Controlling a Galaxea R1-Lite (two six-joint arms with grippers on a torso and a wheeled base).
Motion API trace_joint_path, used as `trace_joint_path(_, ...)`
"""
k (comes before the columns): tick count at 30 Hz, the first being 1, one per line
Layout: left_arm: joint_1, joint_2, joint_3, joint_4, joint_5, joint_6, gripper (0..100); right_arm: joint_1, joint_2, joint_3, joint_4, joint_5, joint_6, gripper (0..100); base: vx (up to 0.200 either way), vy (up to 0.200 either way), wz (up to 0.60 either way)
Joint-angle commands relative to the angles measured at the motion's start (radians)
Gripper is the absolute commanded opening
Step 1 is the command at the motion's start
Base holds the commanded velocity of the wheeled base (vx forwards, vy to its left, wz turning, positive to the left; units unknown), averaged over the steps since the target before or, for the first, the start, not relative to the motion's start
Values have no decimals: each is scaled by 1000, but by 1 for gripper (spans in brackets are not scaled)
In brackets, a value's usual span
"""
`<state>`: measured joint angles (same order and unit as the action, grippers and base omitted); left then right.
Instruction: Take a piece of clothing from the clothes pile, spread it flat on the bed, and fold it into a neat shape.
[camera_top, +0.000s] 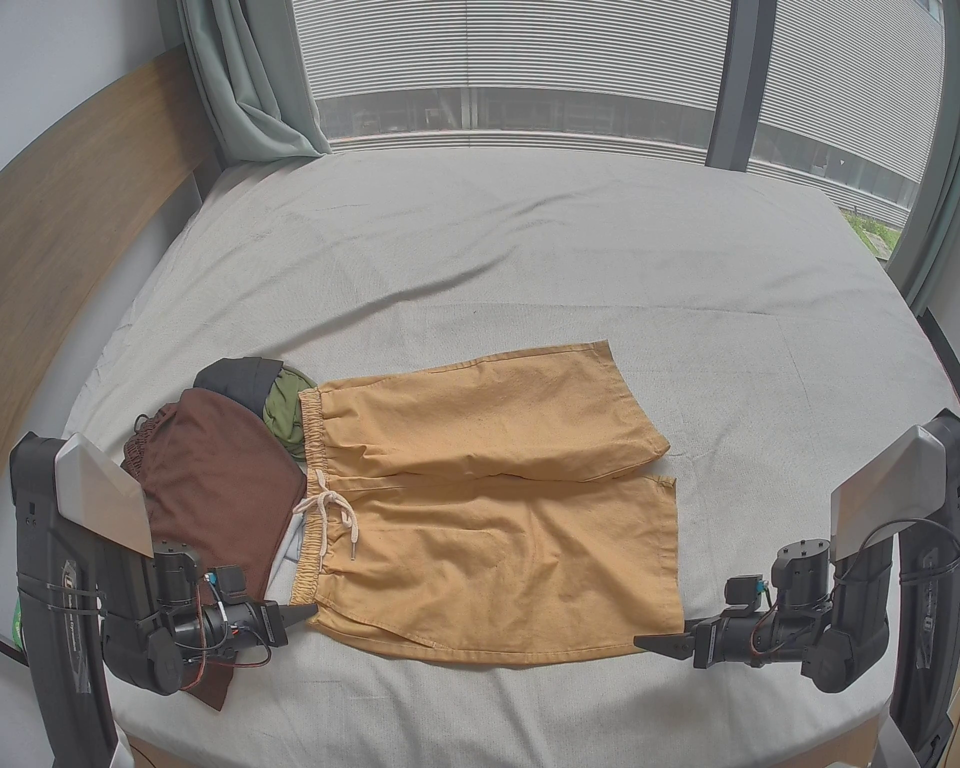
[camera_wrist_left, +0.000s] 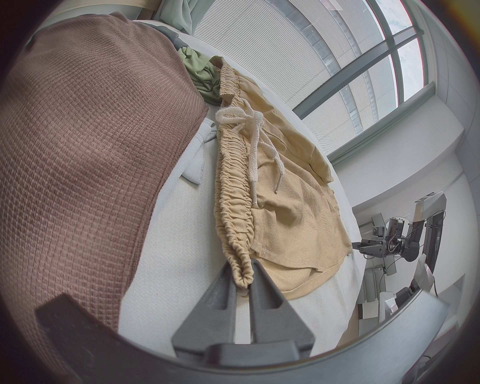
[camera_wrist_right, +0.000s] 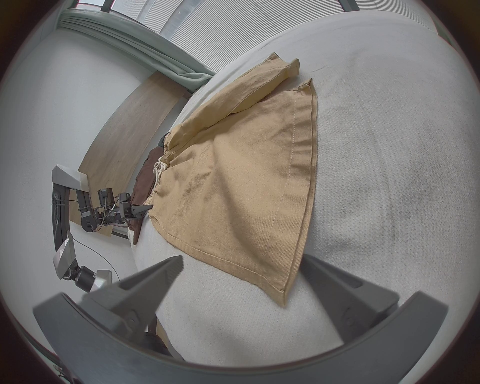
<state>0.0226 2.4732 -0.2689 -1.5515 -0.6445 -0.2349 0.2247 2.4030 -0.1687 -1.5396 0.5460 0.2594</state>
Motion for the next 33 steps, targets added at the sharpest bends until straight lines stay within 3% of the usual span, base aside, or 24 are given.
trace_joint_path(1,0,1,-1,-1,0,0,0,-2,4,0,1,0,0,0,0,0,0)
trace_joint_path(16,5,-3,13,-2,-9,0,0,-5,5,9,1,0,-3,0,0,0,0)
trace_joint_path(23,37,-56,91,-1,-87,-1,0,1,-8,52,1,2,-6,0,0,0,0)
trace_joint_path(25,66,-65,111,-1,-124,0,0,-1,-8,63,1,2,-22,0,0,0,0)
trace_joint_path(33,89,-73,181,1,-135,83,0,-5,-8,123,1,6,-131,0,0,0,0)
